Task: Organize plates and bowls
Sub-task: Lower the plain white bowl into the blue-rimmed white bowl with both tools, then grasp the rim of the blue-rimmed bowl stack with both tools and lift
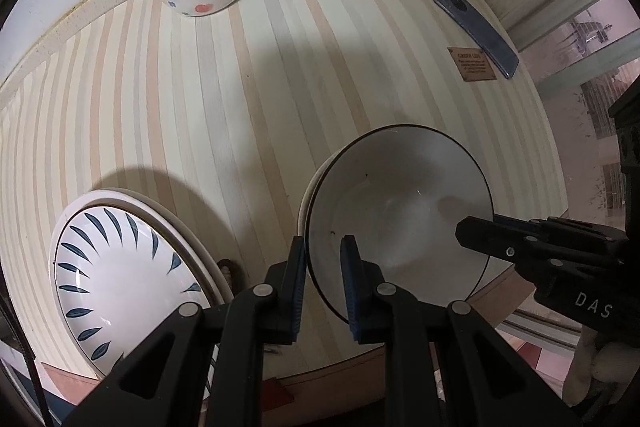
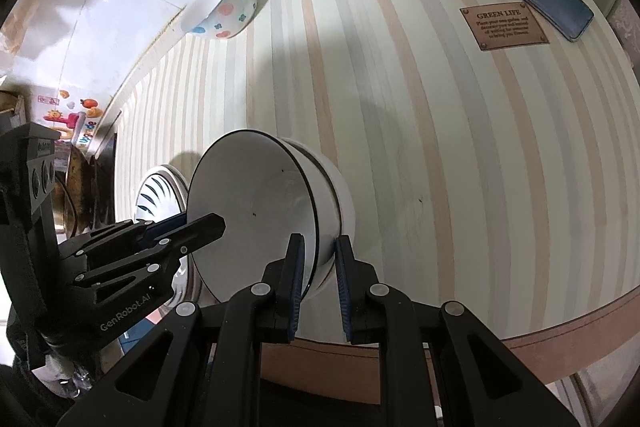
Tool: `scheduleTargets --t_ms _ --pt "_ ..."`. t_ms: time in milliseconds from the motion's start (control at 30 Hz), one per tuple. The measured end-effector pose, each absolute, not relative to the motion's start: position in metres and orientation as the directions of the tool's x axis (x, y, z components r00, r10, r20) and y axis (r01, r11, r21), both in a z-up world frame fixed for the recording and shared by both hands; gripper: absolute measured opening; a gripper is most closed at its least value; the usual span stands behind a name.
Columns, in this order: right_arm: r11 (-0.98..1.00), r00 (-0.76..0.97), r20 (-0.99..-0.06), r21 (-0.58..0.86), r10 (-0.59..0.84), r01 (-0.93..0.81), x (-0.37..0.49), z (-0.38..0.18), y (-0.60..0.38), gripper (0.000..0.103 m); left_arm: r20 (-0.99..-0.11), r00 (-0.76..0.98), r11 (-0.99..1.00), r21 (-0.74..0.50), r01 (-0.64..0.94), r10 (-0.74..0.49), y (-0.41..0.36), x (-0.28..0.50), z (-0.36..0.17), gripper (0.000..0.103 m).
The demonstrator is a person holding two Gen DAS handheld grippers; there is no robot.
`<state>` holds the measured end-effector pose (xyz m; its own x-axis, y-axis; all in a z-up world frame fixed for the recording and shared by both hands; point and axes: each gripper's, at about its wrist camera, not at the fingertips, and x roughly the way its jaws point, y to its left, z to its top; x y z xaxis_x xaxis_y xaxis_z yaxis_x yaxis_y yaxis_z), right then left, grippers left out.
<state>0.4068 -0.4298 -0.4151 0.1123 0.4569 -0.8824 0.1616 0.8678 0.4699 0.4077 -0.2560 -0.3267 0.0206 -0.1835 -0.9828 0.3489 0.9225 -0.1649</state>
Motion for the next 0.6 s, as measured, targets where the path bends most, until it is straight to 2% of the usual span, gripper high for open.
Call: scheduleTargets --t_ms 400,600 --pt "0.884 0.062 -0.895 0.446 0.442 0.140 0.417 -0.416 -0.425 0.018 -0.988 0.023 0.927 -0.132 0.351 -0.150 -0.258 0.408 -0.330 0.015" --pt "0.866 0.045 -0.878 0.478 0.477 0.146 0.428 -0.399 -0.437 0.018 -0.978 0.008 0.929 -0.194 0.317 -0.207 -0.243 0.419 -0.307 0.015"
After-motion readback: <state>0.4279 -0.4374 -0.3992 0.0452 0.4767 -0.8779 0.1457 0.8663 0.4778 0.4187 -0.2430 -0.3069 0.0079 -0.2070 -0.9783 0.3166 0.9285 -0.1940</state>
